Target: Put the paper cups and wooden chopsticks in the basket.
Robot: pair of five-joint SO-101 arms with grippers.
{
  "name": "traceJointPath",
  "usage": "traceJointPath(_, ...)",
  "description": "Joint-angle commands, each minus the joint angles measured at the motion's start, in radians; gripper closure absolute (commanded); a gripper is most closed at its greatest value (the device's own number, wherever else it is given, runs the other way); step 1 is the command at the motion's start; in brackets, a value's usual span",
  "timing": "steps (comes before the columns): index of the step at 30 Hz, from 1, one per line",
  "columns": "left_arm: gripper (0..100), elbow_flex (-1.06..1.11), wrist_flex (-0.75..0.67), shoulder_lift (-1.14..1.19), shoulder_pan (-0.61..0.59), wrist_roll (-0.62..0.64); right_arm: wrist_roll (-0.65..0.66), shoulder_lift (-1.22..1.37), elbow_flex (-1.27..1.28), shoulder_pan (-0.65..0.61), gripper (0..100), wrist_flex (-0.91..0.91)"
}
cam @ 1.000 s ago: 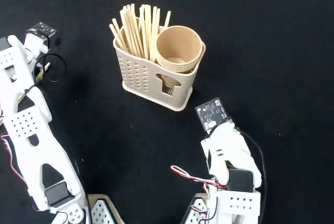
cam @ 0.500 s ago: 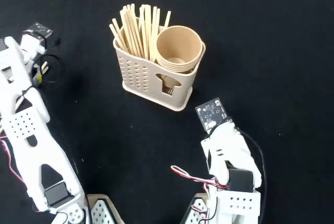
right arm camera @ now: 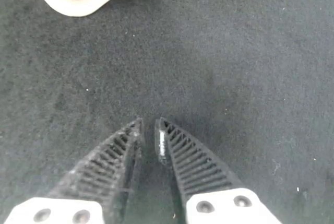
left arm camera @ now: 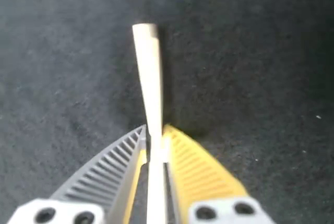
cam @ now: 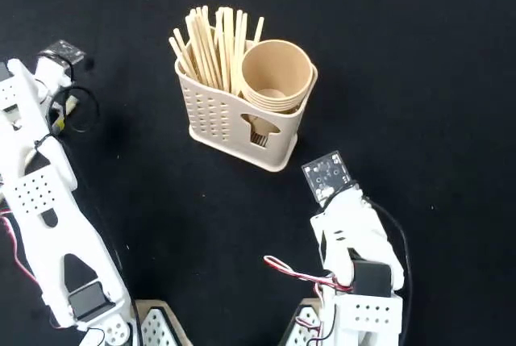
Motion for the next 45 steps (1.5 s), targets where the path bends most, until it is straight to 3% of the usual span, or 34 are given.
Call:
traceJointPath(1, 96, -0.007, -0.009, 0.054, -0.021, -0.072, 0.003, -0.071, -0.005, -0.008, 94.6, -0.017)
traceJointPath(7, 97, -0.008, 0.015, 0.080, -0.027, -0.072, 0.003, -0.071, -0.007, -0.008, 94.6, -0.017)
traceJointPath(11, 97, -0.058, 0.144, 0.008, -0.024, -0.072, 0.003, -0.071, -0.007, -0.008, 94.6, -0.017)
traceJointPath(18, 97, -0.104, 0.149, -0.180, -0.022, 0.072, 0.003, -0.071, -0.007, -0.009, 94.6, -0.017)
traceJointPath(31, 97, 0.039, 0.150, -0.744, 0.117, 0.592, 0.003, -0.071, -0.007, -0.009, 94.6, -0.017)
traceJointPath(45, 97, 0.226, 0.146, -1.309, 0.446, 0.922, 0.003, -0.071, -0.007, -0.008, 94.6, -0.017)
